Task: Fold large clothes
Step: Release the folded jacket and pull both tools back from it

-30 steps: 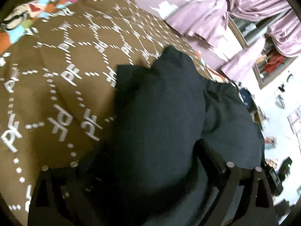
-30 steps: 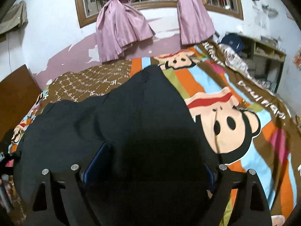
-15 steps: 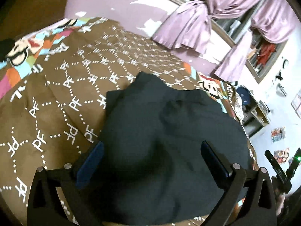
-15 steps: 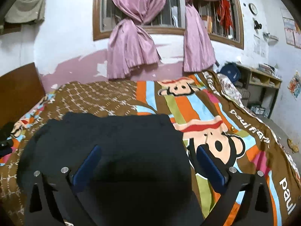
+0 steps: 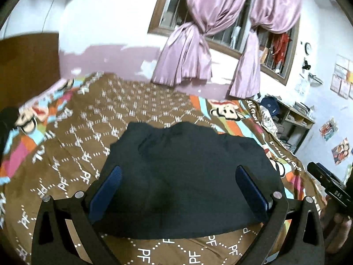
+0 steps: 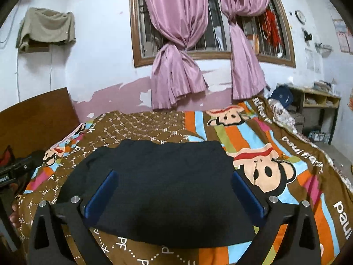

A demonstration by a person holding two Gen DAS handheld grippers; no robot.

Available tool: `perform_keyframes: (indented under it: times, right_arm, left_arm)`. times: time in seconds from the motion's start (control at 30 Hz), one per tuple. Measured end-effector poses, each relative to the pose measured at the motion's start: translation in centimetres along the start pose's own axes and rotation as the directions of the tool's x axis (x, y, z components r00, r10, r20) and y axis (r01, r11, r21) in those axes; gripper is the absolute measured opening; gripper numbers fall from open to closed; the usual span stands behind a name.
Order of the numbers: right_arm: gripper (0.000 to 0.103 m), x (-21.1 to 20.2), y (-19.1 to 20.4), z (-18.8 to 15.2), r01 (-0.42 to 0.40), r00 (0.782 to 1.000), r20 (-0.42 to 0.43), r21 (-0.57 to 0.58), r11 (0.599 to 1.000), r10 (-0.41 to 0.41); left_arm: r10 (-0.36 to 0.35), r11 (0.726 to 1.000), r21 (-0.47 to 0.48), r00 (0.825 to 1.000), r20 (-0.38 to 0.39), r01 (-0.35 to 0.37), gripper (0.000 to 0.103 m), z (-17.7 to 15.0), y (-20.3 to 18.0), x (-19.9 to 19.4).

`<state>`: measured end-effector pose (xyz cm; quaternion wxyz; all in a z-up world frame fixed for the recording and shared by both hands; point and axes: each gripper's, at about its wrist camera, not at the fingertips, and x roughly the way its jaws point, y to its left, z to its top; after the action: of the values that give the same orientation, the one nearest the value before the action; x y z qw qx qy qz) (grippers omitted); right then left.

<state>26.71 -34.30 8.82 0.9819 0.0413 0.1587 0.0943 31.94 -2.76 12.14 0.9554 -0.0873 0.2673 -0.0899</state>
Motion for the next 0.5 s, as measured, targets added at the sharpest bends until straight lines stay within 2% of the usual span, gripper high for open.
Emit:
perform_keyframes:
  times: [0.07,0.23,0.4,0.5]
  right_arm:
    - [0.103,-1.4,0.6,-0.7,0.021,0.999,0.041,0.002,1.0,-0.021]
    - [0.103,-4.4,2.0,-2.3,-0.001,0.995,0.104,-0.003,1.0,0.001]
    - [0.103,-6.2,2.9,-3.6,-0.033,0.994,0.108,0.002,0.999,0.032]
    - [0.103,-6.5,3.3,-4.5,-0.024,0.996,0.081,0.011,1.0,0.023]
  left_arm:
    - [-0.001,0.999,0.04,1.0,0.027,0.0,0.101,-0.4,-1.0,-1.1]
    - [-0.004,0.994,0.108,0.999,0.037,0.0,0.101,-1.4,-2.5,-3.4]
    - [-0.007,0.987,0.16,0.996,0.086,-0.007,0.101,-3.4,-3.6,-5.4]
    - [-0.045,0.98,0.197,0.992,0.12,0.02,0.101,-5.1,-3.5,-6.5]
